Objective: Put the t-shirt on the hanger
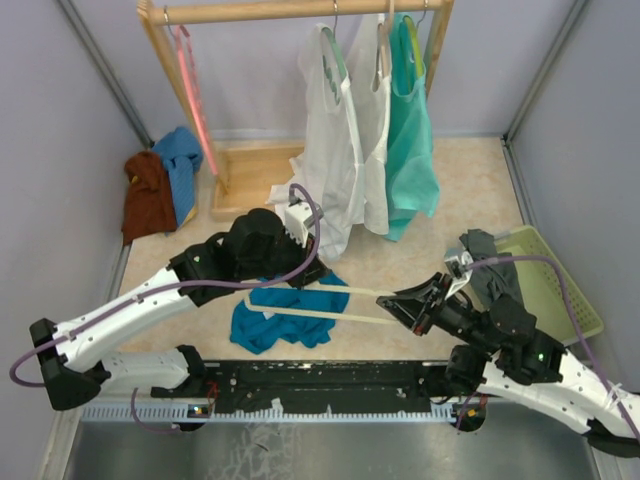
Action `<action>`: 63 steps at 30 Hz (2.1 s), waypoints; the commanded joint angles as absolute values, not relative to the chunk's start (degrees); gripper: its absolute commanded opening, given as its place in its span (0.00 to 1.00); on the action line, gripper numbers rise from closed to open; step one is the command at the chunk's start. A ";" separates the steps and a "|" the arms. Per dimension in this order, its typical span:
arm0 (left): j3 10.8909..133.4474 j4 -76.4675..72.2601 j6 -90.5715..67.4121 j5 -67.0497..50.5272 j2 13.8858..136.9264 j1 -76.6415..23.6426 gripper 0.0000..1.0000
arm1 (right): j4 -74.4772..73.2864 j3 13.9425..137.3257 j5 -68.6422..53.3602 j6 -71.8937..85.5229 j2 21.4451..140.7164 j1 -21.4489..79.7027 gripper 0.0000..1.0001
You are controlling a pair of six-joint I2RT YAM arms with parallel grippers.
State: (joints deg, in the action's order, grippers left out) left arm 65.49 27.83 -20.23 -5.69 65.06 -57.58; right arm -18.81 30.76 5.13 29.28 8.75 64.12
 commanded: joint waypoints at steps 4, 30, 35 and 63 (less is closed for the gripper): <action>70.39 30.61 -19.62 1.99 66.14 -58.27 0.00 | -14.04 33.31 4.35 29.24 12.92 64.54 0.01; 79.61 40.11 -4.54 -17.30 74.80 -60.31 0.00 | -44.18 60.86 -2.87 18.78 38.58 64.59 0.76; 80.04 40.44 -4.30 -16.96 75.46 -61.46 0.00 | -40.38 59.56 -5.10 19.74 42.51 64.52 0.73; 80.47 37.54 -9.52 -0.01 74.05 -62.84 0.45 | -33.82 53.09 -4.56 24.26 44.41 64.59 0.00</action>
State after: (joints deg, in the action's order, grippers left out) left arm 78.32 38.79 -7.05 -9.47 75.20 -62.74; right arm -35.66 52.80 -5.19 24.67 45.50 64.03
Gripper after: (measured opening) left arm 0.406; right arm 0.046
